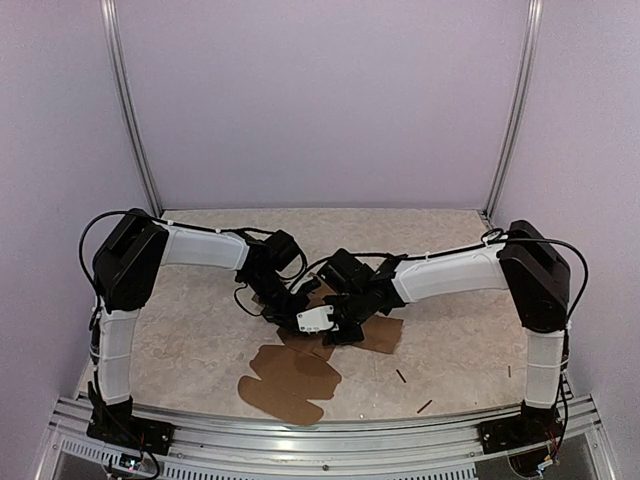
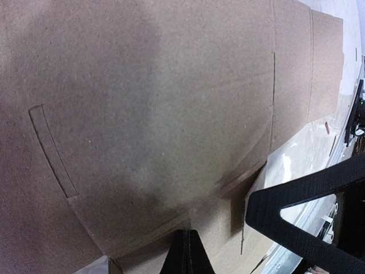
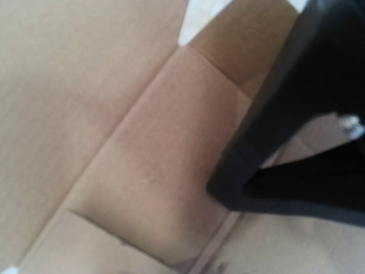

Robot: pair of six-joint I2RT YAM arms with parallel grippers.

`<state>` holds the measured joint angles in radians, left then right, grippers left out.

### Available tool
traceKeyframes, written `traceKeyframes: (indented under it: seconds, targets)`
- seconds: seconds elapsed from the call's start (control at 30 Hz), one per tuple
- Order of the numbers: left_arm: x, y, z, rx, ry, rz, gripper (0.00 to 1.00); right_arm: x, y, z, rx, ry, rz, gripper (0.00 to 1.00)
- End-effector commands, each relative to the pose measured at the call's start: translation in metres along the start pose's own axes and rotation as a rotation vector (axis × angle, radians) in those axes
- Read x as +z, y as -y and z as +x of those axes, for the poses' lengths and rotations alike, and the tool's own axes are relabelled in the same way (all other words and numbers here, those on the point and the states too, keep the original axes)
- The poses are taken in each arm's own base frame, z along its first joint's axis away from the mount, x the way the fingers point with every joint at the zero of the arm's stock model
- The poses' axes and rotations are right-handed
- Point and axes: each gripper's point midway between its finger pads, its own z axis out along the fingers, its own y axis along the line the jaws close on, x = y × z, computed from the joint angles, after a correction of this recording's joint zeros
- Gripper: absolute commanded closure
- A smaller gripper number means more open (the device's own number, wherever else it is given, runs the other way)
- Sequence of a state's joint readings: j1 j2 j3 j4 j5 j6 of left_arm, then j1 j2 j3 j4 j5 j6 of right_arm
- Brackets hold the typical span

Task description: Fold the paper box

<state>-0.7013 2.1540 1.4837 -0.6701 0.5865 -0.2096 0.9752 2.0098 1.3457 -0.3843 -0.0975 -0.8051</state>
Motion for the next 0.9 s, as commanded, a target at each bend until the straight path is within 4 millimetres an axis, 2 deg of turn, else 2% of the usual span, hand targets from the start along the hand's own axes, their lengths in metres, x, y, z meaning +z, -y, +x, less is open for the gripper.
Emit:
traceKeyframes:
  seconds: [0.0, 0.1, 0.2, 0.27, 0.33, 0.47, 0.57, 0.63, 0.73, 0.87]
  targets:
    - [0.02, -0.015, 0.014, -0.027, -0.054, -0.009, 1.0, 0.024, -0.022, 0.016, -0.004, -0.038, -0.055, 0.6]
    - [0.012, -0.011, 0.006, -0.034, -0.021, 0.023, 1.0, 0.034, -0.037, 0.032, -0.019, -0.074, -0.083, 0.6]
    - [-0.006, -0.006, -0.008, -0.031, 0.041, 0.054, 1.0, 0.04, -0.047, 0.044, -0.024, -0.104, -0.099, 0.6]
    - [-0.029, 0.002, -0.022, -0.019, 0.109, 0.074, 0.97, 0.043, -0.053, 0.051, -0.025, -0.122, -0.11, 0.6]
    - [-0.061, 0.012, -0.038, 0.011, 0.205, 0.084, 0.87, 0.043, -0.057, 0.055, -0.026, -0.13, -0.119, 0.6]
    - [-0.12, -0.004, -0.059, -0.013, 0.401, 0.007, 0.65, 0.039, -0.064, 0.058, -0.04, -0.125, -0.126, 0.6]
    - [-0.147, -0.038, -0.059, -0.094, 0.495, -0.095, 0.55, 0.035, -0.067, 0.059, -0.053, -0.123, -0.132, 0.6]
    - [-0.148, -0.058, -0.053, -0.145, 0.497, -0.145, 0.52, 0.033, -0.068, 0.06, -0.062, -0.126, -0.137, 0.6]
    - [-0.137, -0.08, -0.044, -0.185, 0.475, -0.213, 0.47, 0.029, -0.072, 0.06, -0.079, -0.124, -0.147, 0.6]
    - [-0.117, -0.091, -0.039, -0.217, 0.436, -0.204, 0.44, 0.025, -0.077, 0.064, -0.103, -0.122, -0.147, 0.6]
